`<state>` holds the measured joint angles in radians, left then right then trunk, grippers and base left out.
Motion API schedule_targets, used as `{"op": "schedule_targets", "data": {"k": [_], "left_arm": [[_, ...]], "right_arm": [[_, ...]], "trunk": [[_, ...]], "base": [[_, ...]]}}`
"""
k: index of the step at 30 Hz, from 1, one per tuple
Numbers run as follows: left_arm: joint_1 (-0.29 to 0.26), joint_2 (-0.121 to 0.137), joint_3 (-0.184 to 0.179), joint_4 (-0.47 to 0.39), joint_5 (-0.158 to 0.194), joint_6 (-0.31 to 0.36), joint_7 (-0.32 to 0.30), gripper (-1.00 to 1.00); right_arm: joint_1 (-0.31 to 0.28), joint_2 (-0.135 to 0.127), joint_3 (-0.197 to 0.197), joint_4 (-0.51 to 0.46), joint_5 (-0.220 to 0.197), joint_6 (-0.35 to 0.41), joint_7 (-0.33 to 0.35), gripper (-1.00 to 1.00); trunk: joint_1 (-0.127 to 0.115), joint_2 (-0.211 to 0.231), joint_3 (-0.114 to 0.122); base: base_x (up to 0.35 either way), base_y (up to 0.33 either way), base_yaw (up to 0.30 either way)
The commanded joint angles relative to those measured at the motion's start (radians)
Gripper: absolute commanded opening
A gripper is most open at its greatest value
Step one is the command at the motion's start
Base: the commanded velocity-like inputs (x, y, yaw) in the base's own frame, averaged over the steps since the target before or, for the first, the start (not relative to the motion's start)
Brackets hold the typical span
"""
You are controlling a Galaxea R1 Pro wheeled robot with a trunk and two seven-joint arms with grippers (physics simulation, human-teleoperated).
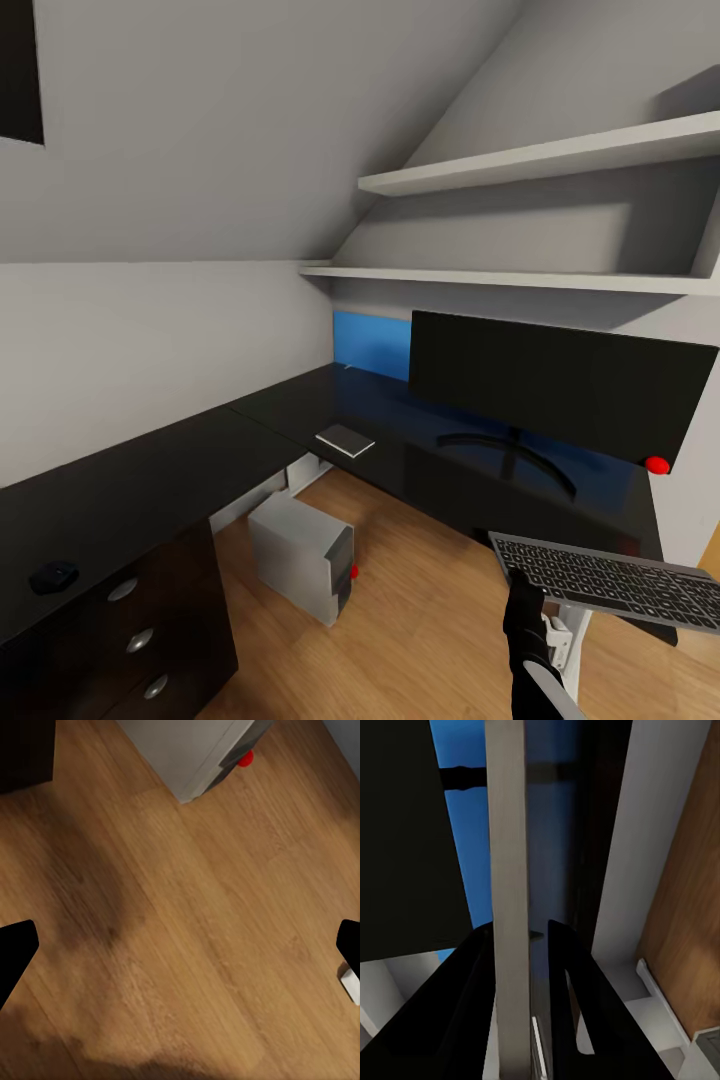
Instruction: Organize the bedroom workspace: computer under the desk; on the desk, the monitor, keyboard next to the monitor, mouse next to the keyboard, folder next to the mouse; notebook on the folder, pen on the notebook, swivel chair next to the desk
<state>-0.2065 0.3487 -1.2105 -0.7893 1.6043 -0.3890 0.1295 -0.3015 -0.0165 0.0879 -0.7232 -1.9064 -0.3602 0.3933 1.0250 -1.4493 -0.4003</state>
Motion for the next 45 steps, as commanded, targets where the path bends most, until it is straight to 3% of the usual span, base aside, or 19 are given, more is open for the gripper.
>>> {"op": "schedule_targets", "data": {"k": [1,4,5,25,45], "left_arm": [[-0.002,0.001,-0.007,-0.002,0.003,-0.008,0.007,1.00],[-0.002,0.001,-0.007,-0.002,0.003,-0.008,0.007,1.00],[-0.002,0.001,-0.007,-0.002,0.003,-0.008,0.007,1.00],[-0.002,0.001,-0.006,-0.002,0.003,-0.009,0.007,1.00],[-0.002,0.001,-0.006,-0.001,0.003,-0.010,0.005,1.00]], "right_arm": [[-0.001,-0.002,0.007,0.001,-0.012,-0.006,0.005,-1.00],[-0.001,-0.002,0.007,0.001,-0.012,-0.006,0.005,-1.00],[-0.001,-0.002,0.006,0.001,-0.012,-0.006,0.005,1.00],[-0.001,-0.002,0.006,0.002,-0.011,-0.006,0.005,1.00],[-0.001,-0.002,0.007,0.004,-0.011,-0.008,0.004,1.00]], "trunk": [[0.000,-0.001,-0.001],[0.000,-0.001,-0.001],[0.000,-0.001,-0.001],[0.000,-0.001,-0.001],[0.000,-0.001,-0.001]], "base": [[0.000,0.000,0.000],[0.000,0.000,0.000],[0.000,0.000,0.000],[-0.001,0.000,0.000],[-0.106,0.000,0.000]]}}
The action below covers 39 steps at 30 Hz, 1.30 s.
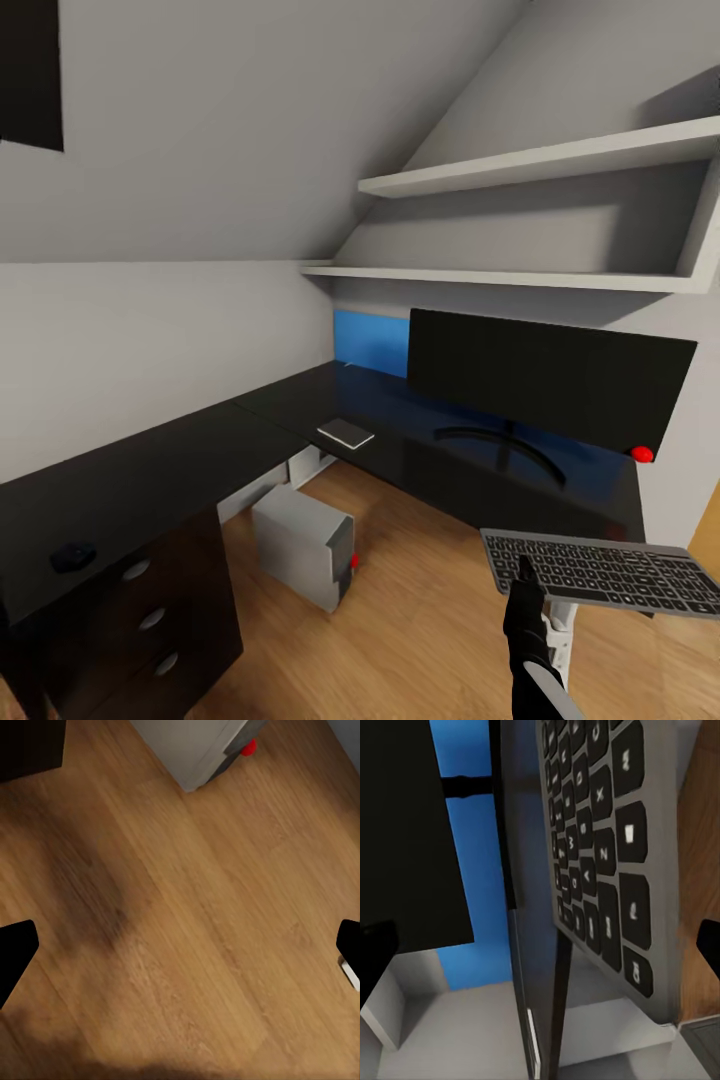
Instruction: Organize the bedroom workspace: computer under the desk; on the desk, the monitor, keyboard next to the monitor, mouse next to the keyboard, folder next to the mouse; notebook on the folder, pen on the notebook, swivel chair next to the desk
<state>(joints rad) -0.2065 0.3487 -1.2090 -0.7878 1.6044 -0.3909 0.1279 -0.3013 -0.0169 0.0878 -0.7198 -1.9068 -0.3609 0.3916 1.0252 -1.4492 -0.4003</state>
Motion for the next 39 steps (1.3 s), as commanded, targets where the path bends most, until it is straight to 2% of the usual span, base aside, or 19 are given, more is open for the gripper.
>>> {"op": "schedule_targets", "data": {"k": [1,11,25,30,34,36,37,39], "left_arm": [[-0.002,0.001,-0.007,-0.002,0.003,-0.008,0.007,1.00],[-0.002,0.001,-0.007,-0.002,0.003,-0.008,0.007,1.00],[-0.002,0.000,-0.009,0.000,0.005,-0.006,0.010,1.00],[-0.002,-0.002,-0.009,0.003,0.006,-0.001,0.010,1.00],[-0.002,-0.002,-0.009,0.005,0.007,0.000,0.011,1.00],[-0.002,-0.002,-0.009,0.005,0.007,0.000,0.011,1.00],[-0.002,-0.002,-0.009,0.005,0.007,0.000,0.012,1.00],[-0.002,-0.002,-0.008,0.005,0.007,0.000,0.012,1.00]], "right_arm": [[-0.001,-0.002,0.007,0.000,-0.011,-0.007,0.006,1.00],[-0.001,-0.002,0.007,0.000,-0.011,-0.007,0.006,1.00],[-0.001,-0.003,0.006,0.002,-0.010,-0.012,0.007,1.00],[-0.001,0.000,0.006,0.066,-0.010,-0.012,0.015,1.00],[0.003,0.002,0.006,0.123,-0.011,-0.011,0.060,1.00],[0.006,0.000,0.005,0.168,-0.012,-0.008,0.108,1.00],[0.010,-0.001,0.005,0.209,-0.012,-0.005,0.160,1.00],[0.012,-0.002,0.004,0.235,-0.012,-0.004,0.198,1.00]], "trunk": [[0.000,-0.001,-0.001],[0.000,-0.001,-0.001],[0.000,-0.001,-0.001],[0.000,-0.001,-0.001],[0.000,-0.001,-0.001],[0.000,-0.001,-0.001],[0.000,-0.001,-0.001],[0.000,-0.001,-0.001]], "base": [[-0.105,0.000,0.000],[-0.200,0.000,0.000],[-0.012,0.000,0.000],[0.000,0.000,0.000],[0.000,0.000,0.000],[0.000,0.000,0.000],[0.000,0.000,0.000],[0.000,0.000,0.000]]}}
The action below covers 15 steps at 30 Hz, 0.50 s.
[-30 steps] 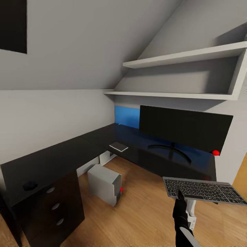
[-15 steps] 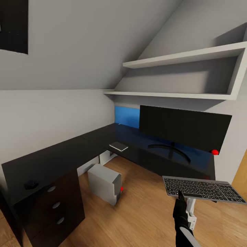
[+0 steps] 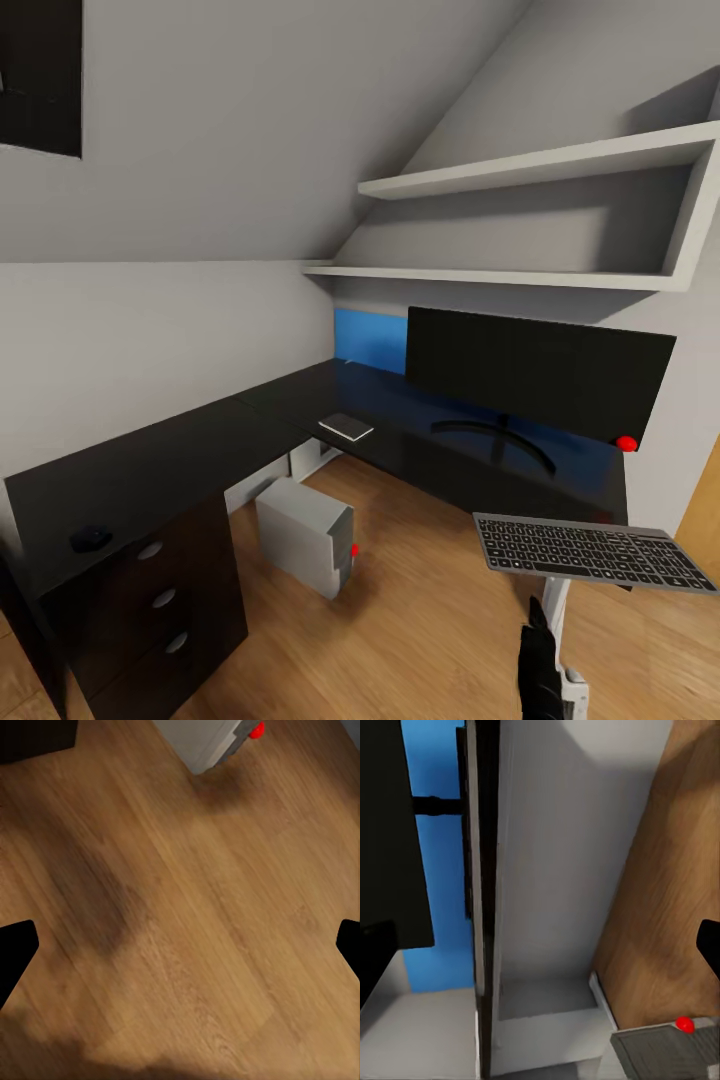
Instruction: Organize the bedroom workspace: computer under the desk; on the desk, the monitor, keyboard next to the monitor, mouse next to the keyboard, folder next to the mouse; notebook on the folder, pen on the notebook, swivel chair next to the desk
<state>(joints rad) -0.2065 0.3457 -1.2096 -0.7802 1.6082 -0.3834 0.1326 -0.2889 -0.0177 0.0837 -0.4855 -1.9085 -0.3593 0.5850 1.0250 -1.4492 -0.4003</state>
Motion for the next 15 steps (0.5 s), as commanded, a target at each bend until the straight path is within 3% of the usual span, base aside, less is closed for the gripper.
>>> {"op": "schedule_targets", "data": {"k": [1,3,5,7,8,12,14,15], "left_arm": [[-0.002,0.001,-0.007,-0.002,0.003,-0.008,0.007,1.00],[-0.002,0.001,-0.008,0.003,0.003,-0.008,0.007,1.00],[-0.002,0.000,-0.008,0.010,0.003,-0.008,0.007,1.00],[-0.002,0.000,-0.008,0.013,0.003,-0.008,0.007,1.00],[-0.002,0.000,-0.008,0.017,0.003,-0.008,0.007,1.00],[-0.002,0.000,-0.008,0.018,0.003,-0.008,0.007,1.00],[-0.002,0.000,-0.008,0.018,0.003,-0.008,0.007,1.00],[-0.002,0.000,-0.008,0.018,0.002,-0.008,0.007,1.00]], "right_arm": [[0.001,-0.002,0.008,0.027,-0.010,-0.005,0.045,1.00],[0.008,-0.001,0.008,0.079,-0.010,-0.005,0.132,1.00],[0.022,0.001,0.009,0.144,-0.011,-0.004,0.260,1.00],[0.025,0.002,0.009,0.176,-0.012,-0.004,0.311,1.00],[0.029,0.001,0.009,0.259,-0.011,-0.004,0.402,1.00],[0.030,-0.001,0.016,0.292,-0.004,-0.018,0.415,1.00],[0.030,-0.002,0.028,0.305,0.010,-0.035,0.383,1.00],[0.029,-0.003,0.037,0.314,0.023,-0.046,0.336,1.00]], "trunk": [[0.000,-0.001,-0.001],[0.000,-0.001,-0.001],[0.000,-0.001,-0.001],[0.000,-0.001,-0.001],[0.000,-0.001,-0.001],[0.000,-0.001,-0.001],[0.000,-0.001,-0.001],[0.000,-0.001,-0.001]], "base": [[0.000,0.000,0.000],[0.000,0.000,0.000],[0.000,0.000,0.000],[0.000,0.000,0.000],[0.000,0.000,0.000],[0.000,0.000,0.000],[0.000,0.000,0.000],[0.000,0.000,0.000]]}}
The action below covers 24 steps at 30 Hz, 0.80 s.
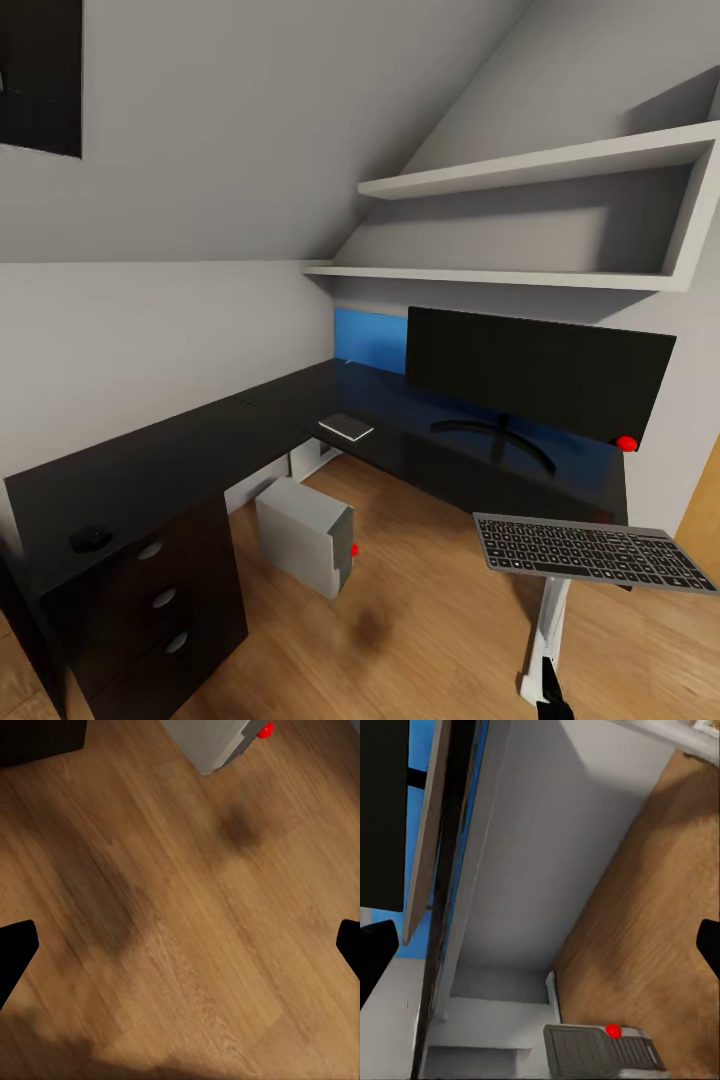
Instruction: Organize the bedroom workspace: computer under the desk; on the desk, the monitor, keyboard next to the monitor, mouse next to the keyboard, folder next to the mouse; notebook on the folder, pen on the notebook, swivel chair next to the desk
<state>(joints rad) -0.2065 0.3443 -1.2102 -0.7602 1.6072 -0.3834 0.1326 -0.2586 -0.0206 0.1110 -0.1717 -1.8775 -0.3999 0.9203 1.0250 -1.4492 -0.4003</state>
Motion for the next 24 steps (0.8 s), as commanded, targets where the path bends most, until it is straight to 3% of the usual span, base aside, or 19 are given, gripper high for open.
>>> {"op": "schedule_targets", "data": {"k": [1,3,5,6,7,8,9,11,12,14,17,18,20,24], "left_arm": [[-0.002,0.001,-0.008,-0.002,0.004,-0.008,0.007,1.00],[-0.002,0.001,-0.008,-0.002,0.003,-0.008,0.007,1.00],[-0.002,0.001,-0.008,-0.002,0.003,-0.008,0.007,1.00],[-0.002,0.001,-0.008,-0.002,0.003,-0.008,0.007,1.00],[-0.002,0.001,-0.008,-0.002,0.003,-0.008,0.006,1.00],[-0.002,0.001,-0.008,-0.002,0.003,-0.008,0.006,1.00],[-0.002,-0.002,-0.008,-0.002,0.003,-0.008,0.006,1.00],[-0.002,-0.004,-0.008,-0.002,0.003,-0.008,0.006,1.00],[-0.002,-0.007,-0.008,-0.001,0.003,-0.008,0.006,1.00],[-0.002,-0.011,-0.008,0.004,0.003,-0.008,0.005,1.00],[-0.002,-0.023,-0.008,0.023,0.003,-0.008,0.004,1.00],[-0.002,-0.031,-0.008,0.031,0.002,-0.008,0.004,1.00],[-0.002,-0.039,-0.008,0.039,0.002,-0.008,0.004,1.00],[-0.002,-0.044,-0.008,0.044,0.002,-0.008,0.004,1.00]], "right_arm": [[-0.001,-0.001,0.014,0.004,0.000,-0.009,-0.031,1.00],[-0.003,-0.002,0.023,0.008,0.035,-0.018,-0.155,1.00],[-0.006,-0.003,0.031,0.009,0.124,-0.026,-0.343,1.00],[-0.007,-0.004,0.032,0.009,0.154,-0.029,-0.388,1.00],[-0.010,-0.008,0.035,0.006,0.326,-0.051,-0.585,1.00],[-0.011,-0.009,0.035,0.005,0.361,-0.053,-0.620,1.00],[-0.012,-0.010,0.035,0.003,0.430,-0.054,-0.691,1.00],[-0.013,-0.010,0.035,-0.001,0.494,-0.049,-0.759,1.00],[-0.017,-0.011,0.035,-0.009,0.545,-0.030,-0.822,1.00],[-0.020,-0.011,0.035,-0.023,0.581,0.008,-0.877,1.00],[-0.023,-0.016,0.033,-0.062,0.620,0.132,-0.965,1.00],[-0.024,-0.024,0.032,-0.079,0.630,0.204,-0.995,1.00],[-0.024,-0.040,0.031,-0.098,0.638,0.297,-1.020,1.00],[-0.025,-0.058,0.030,-0.114,0.647,0.362,-1.034,1.00]], "trunk": [[0.000,-0.001,-0.001],[0.000,-0.001,-0.001],[0.000,-0.001,-0.001],[0.000,-0.001,-0.001],[0.000,-0.001,-0.001],[0.000,-0.001,-0.001],[0.000,-0.001,-0.001],[0.000,-0.001,-0.001],[0.000,-0.001,-0.001],[0.000,-0.001,-0.001],[0.000,-0.001,-0.001],[0.000,-0.001,-0.001],[0.000,-0.001,-0.001],[0.000,-0.001,-0.001]], "base": [[0.000,0.000,0.000],[0.000,0.000,0.000],[0.000,0.000,0.000],[0.000,0.000,0.000],[0.000,0.000,0.000],[0.000,0.000,0.000],[0.000,0.000,0.000],[0.000,0.000,0.000],[0.000,0.000,0.000],[0.000,0.000,0.000],[0.000,0.000,0.000],[0.000,0.000,0.000],[0.000,0.000,0.000],[0.000,0.000,0.000]]}}
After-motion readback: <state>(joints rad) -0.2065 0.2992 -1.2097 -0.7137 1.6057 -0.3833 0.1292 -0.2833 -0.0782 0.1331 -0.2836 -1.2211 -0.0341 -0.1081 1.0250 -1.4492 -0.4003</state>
